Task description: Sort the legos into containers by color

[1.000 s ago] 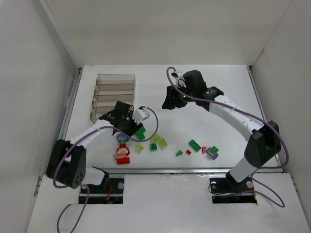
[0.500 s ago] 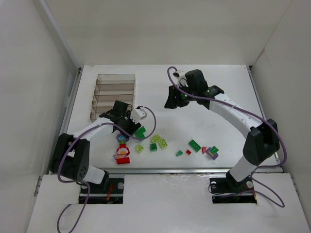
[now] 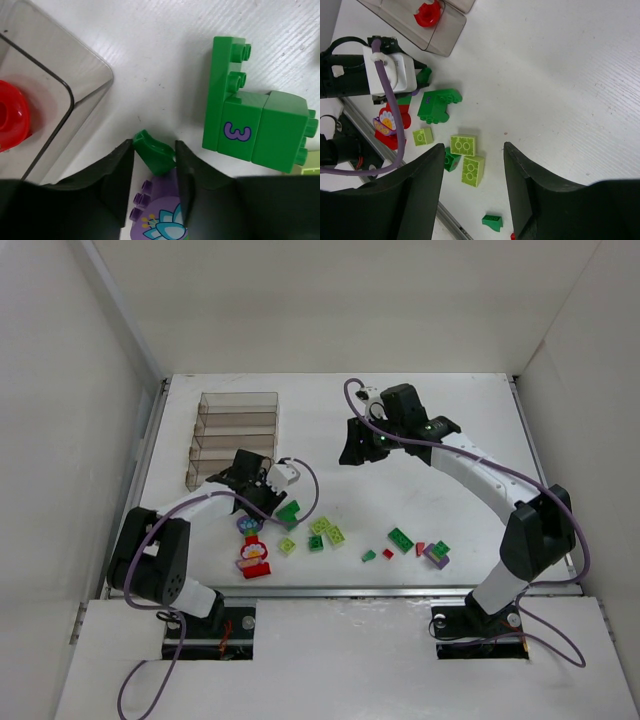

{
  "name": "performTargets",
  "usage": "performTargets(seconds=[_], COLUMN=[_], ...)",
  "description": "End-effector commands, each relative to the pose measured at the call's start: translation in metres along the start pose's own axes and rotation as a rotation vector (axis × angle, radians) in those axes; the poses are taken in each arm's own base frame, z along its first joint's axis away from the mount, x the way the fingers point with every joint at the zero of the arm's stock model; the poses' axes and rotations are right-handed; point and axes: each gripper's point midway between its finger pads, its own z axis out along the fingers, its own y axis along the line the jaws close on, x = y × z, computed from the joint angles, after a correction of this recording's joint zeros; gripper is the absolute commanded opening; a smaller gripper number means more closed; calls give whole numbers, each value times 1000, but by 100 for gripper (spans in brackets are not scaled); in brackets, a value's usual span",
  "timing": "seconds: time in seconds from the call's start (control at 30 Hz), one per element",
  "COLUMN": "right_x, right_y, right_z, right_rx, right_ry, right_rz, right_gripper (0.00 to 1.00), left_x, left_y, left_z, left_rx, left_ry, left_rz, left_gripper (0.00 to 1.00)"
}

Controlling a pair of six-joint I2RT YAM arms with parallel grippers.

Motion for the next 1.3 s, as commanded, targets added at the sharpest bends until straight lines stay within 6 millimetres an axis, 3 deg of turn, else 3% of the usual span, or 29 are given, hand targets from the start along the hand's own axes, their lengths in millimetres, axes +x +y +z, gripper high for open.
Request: performTargets(seconds=[0.0,0.07,0.17,0.2,0.4,0.6,0.67,0.77,0.83,0.9,0.93,1.07,1.27], right_x=[-17,-17,-17,-17,-24,-32,-36,-50,-57,-61,-68,-69,-75], right_y=[5,5,5,5,8,8,9,6,-1,-6,-3,-17,-26], right_z=[-5,-5,-5,-5,-6,-11,-12,-7,0,9,6,21,28], right_rx=[-12,-12,-12,-12,-19,-16,-19,-18,-10,-21,-26,-6,-12], right_ry=[-39,-39,-39,-39,-63,-78,-88,-112,-114,-93,-109,-66,-61], right_rz=[-32,-32,-22,-22,-15,-14,-19,-22,-15,-16,-24,-39,-33], right_gripper=[56,56,56,56,56,56,56,56,56,56,56,56,56], left_x=[14,11,-1,1,-40,-88,-119,-152,-156,-142,-140,-121,-101], left_y=[-5,-9,-13,-18,-14,-18,-6,35,57,88,88,132,161], left_z=[5,2,-3,-4,-30,-81,-100,-128,-135,-121,-114,-103,-74], left_rx=[18,48,80,100,107,137,72,-103,-184,-286,-279,-353,-392], left_ry=[39,36,4,14,-106,-262,-374,-532,-568,-524,-506,-443,-367], left_rz=[-27,-30,-37,-51,-43,1,-53,-187,-205,-271,-276,-320,-290], left_gripper=[29,13,0,0,0,0,0,0,0,0,0,0,0])
